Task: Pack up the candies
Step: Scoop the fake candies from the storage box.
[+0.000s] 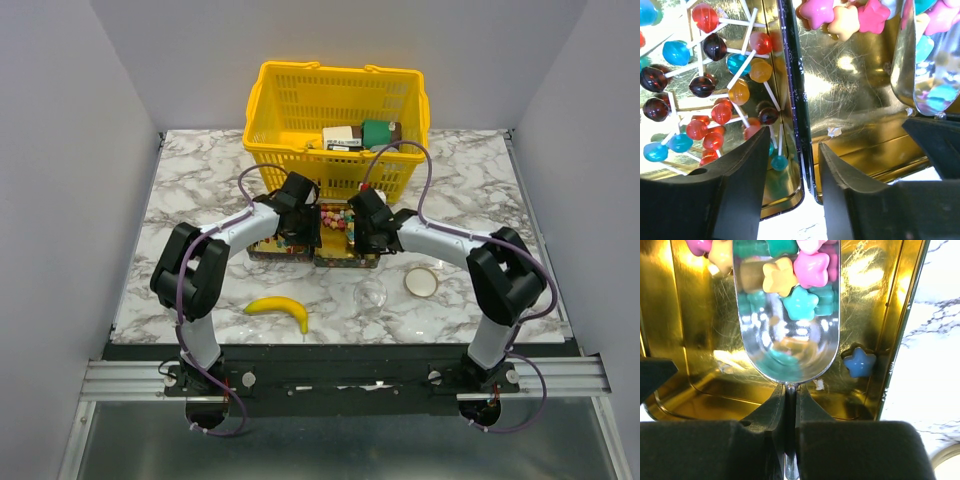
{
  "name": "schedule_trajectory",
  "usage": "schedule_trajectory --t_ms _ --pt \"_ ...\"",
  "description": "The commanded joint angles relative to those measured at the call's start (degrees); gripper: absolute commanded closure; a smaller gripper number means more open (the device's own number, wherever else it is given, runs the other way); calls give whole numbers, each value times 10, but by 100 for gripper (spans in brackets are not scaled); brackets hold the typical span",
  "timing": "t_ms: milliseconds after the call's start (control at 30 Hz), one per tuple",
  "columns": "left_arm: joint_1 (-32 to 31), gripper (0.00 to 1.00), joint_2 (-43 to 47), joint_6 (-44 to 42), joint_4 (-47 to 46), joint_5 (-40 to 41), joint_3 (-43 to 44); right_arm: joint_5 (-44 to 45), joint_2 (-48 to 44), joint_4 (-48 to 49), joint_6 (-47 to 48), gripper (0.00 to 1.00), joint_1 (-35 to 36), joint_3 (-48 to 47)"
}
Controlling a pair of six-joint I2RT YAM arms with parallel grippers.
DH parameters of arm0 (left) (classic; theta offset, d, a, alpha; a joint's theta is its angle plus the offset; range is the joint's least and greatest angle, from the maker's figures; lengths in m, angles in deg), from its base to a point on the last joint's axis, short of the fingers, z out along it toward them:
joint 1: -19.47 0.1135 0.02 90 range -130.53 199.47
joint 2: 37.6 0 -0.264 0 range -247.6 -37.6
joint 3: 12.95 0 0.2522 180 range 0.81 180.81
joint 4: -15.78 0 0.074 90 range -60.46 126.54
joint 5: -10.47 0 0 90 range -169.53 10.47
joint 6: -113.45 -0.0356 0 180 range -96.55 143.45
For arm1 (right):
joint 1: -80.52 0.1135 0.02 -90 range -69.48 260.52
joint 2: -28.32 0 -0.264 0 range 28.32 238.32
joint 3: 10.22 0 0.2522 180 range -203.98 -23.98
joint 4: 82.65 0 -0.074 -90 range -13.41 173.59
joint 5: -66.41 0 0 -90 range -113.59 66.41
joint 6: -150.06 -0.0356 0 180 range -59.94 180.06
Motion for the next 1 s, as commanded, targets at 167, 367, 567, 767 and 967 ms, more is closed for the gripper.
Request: schedule_trajectory --t_ms 167,367,567,767,967 --pt "2 34 35 -4 9 18 41 -2 -39 -19 102 99 -6 26" --pt "4 24 49 -3 13 18 58 -21 -76 11 143 99 -4 67" --pt "5 11 63 -3 19 22 65 -39 -117 47 176 99 -1 100" --pt "7 1 86 -13 10 33 57 -32 -182 43 181 99 1 116" --pt "9 1 136 -35 -39 61 3 -34 -246 9 178 99 4 112"
